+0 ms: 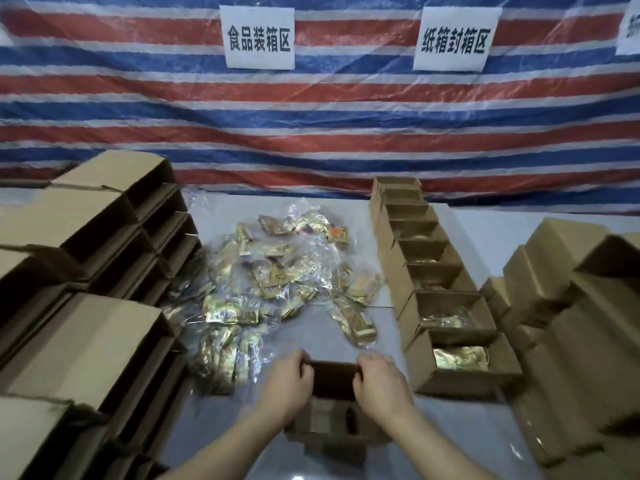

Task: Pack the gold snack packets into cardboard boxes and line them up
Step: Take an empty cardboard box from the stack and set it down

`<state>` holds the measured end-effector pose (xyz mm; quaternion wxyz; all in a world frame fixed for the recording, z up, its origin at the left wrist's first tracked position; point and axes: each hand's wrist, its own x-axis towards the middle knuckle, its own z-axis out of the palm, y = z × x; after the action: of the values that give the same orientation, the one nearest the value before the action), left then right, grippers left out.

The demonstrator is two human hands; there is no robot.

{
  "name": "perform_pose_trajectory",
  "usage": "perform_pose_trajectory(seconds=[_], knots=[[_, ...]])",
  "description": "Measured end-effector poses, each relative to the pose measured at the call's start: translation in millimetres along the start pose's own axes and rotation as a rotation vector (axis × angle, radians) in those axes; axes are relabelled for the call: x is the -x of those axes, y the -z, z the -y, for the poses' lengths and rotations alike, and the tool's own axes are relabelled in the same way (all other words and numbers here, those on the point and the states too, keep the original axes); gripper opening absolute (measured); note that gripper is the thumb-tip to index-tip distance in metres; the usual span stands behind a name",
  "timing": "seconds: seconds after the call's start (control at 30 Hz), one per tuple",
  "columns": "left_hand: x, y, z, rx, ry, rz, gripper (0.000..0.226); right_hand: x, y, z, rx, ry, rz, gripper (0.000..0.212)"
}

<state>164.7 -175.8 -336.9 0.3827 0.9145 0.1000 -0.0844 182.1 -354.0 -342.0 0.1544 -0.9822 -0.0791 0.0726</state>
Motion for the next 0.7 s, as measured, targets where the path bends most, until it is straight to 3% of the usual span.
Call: perform_pose_trajectory(seconds=[0.27,0.47,0.6,0.7], knots=[[19,-33,74,0.009,0.014,0.004,0.014,24,-67,3,0.055,0.014,0.128,0.018],[14,-38,83,0.100,0.003,-0.093,0.010,20,-77,11,0.088,0.032,0.096,0.019],[14,-43,87,0.108,-0.012,-0.084,0.012,24,-74,18,0.146,0.036,0.051,0.008],[13,-44,88,0.102,-0.015,-0.075,0.008,26,-75,19,0.164,0.038,0.001,0.029]])
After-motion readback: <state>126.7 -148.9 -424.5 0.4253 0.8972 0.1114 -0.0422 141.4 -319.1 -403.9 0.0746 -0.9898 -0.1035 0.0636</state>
